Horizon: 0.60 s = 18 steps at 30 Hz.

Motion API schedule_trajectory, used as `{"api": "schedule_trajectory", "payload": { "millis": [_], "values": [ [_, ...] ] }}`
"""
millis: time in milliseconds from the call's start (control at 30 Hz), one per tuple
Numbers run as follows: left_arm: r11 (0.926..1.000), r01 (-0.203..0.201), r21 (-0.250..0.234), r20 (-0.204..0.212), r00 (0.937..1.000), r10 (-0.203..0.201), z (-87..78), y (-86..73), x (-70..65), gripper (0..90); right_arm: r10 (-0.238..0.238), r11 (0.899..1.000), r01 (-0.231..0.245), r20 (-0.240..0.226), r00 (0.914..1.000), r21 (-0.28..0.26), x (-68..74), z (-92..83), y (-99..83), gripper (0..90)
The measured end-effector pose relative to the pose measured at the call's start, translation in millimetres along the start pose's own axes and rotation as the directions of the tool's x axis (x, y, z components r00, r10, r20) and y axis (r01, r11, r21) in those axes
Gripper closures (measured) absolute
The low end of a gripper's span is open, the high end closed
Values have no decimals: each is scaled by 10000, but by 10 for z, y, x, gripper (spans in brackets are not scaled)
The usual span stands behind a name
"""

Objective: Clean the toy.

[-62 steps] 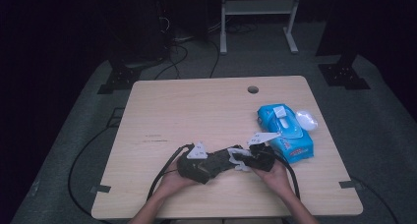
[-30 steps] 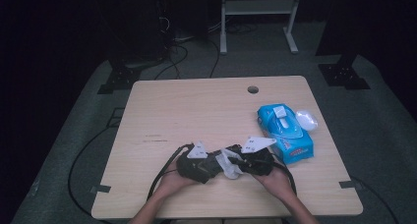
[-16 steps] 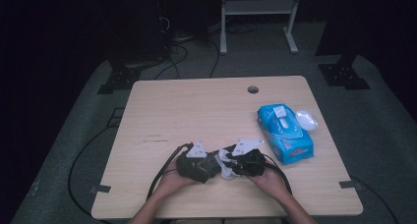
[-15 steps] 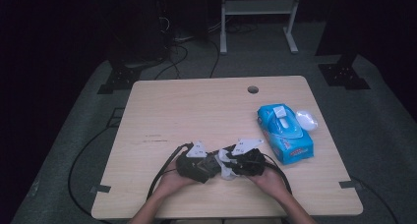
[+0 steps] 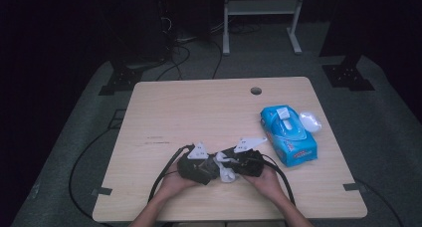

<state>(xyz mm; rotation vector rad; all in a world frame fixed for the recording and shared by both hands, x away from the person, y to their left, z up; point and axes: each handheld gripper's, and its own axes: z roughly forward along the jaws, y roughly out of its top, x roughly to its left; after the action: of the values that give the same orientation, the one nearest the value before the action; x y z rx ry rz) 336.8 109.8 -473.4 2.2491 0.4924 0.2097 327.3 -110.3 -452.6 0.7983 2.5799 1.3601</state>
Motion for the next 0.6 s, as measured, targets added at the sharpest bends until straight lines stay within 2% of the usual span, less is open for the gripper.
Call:
{"api": "schedule_trajectory", "payload": {
  "millis": [33,67,133,200,267,333,400,467,533,600],
  "values": [
    [9998,-150,93,-67,9999,150,8,7,-16,238,14,10000,-15,-187,9998,-59,46,35,18,822],
    [9998,-150,93,-67,9999,150,8,7,-16,238,14,10000,-15,-187,9998,-59,46,35,18,822],
    [9987,-361,365,-95,9993,364,10,-6,-15,238,-327,9995,328,-501,9982,21,170,148,72,823],
    [9991,-291,317,-87,9995,294,-2,-21,-2,238,-680,9975,686,-385,9969,143,207,192,91,823],
    [9996,-206,211,-118,9997,209,-13,-18,0,238,-610,9980,614,-216,9979,175,164,147,90,823],
    [9999,-106,53,-127,9999,107,-16,-15,3,238,-652,9975,643,337,9973,277,92,66,74,823],
    [9999,-98,25,-133,9999,99,-16,-1,0,238,-376,9989,366,360,9986,279,21,0,45,824],
    [9999,-165,-11,-138,9998,165,-11,14,-12,238,-247,9996,241,395,9989,169,36,-7,35,825],
    [9998,-203,-11,-150,9997,203,-2,21,-31,238,-237,9997,237,8,9997,-5,104,42,51,826],
    [9990,-401,218,-169,9990,405,-2,13,-29,238,-509,9987,508,-272,9983,-22,199,116,83,825]
  ]
}}
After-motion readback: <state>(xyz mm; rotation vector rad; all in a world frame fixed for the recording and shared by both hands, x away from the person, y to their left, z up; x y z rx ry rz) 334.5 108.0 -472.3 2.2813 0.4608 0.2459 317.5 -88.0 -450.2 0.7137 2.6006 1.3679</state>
